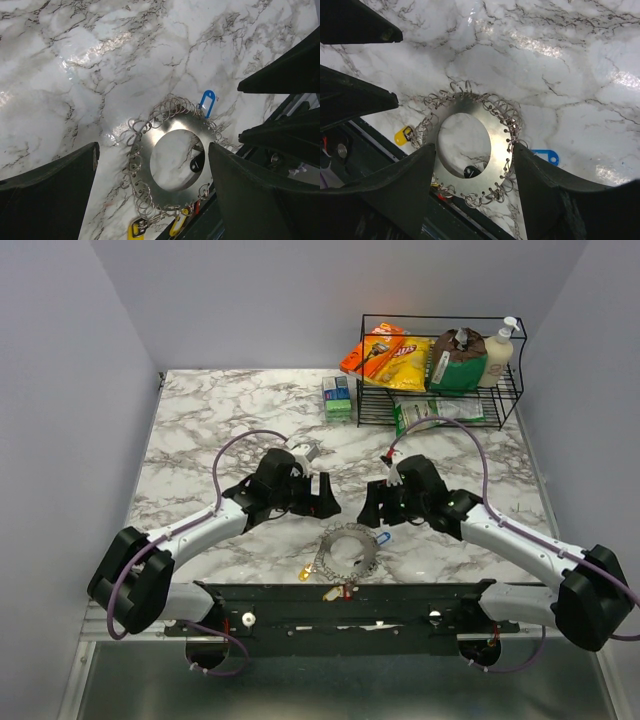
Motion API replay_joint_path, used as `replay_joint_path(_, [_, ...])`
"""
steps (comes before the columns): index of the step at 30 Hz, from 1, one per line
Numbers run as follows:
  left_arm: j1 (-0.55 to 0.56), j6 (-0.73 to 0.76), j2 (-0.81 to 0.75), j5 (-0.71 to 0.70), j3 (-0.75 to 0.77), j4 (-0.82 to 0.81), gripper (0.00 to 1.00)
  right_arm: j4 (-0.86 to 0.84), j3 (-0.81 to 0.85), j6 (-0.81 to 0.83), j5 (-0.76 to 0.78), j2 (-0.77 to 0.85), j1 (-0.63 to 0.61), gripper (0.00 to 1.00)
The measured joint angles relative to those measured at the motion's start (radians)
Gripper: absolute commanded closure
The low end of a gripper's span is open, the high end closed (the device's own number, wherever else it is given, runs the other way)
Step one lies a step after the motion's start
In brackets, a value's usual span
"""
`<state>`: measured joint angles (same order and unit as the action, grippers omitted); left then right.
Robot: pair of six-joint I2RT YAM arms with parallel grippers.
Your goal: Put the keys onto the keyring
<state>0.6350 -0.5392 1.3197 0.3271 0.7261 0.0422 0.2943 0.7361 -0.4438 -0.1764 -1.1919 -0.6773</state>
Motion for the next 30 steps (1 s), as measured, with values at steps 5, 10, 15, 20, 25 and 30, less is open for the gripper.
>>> replay_joint_path(5, [0.021, 0.018, 0.003, 0.073, -0.009, -0.024, 0.06, 0.05, -0.021, -0.013, -0.06, 0.034, 0.0, 0.3])
replay_joint_path(10, [0.101, 0.046, 0.003, 0.143, -0.009, -0.04, 0.12, 0.122, -0.085, -0.036, -0.109, 0.132, 0.001, 0.36])
replay_joint_path(15, [0.159, 0.057, 0.019, 0.179, -0.009, -0.044, 0.12, 0.204, -0.087, -0.024, -0.137, 0.18, 0.001, 0.39])
replay_joint_path(20, [0.219, 0.055, 0.027, 0.183, -0.019, -0.047, 0.12, 0.238, -0.102, -0.038, -0.214, 0.186, 0.003, 0.48])
replay_joint_path(25, [0.234, 0.04, 0.015, 0.159, -0.061, -0.055, 0.11, 0.219, -0.196, -0.119, -0.299, 0.188, 0.003, 0.48])
replay_joint_path(30, [0.233, 0.023, -0.027, 0.115, -0.082, -0.055, 0.11, 0.176, -0.264, -0.204, -0.327, 0.198, 0.003, 0.48])
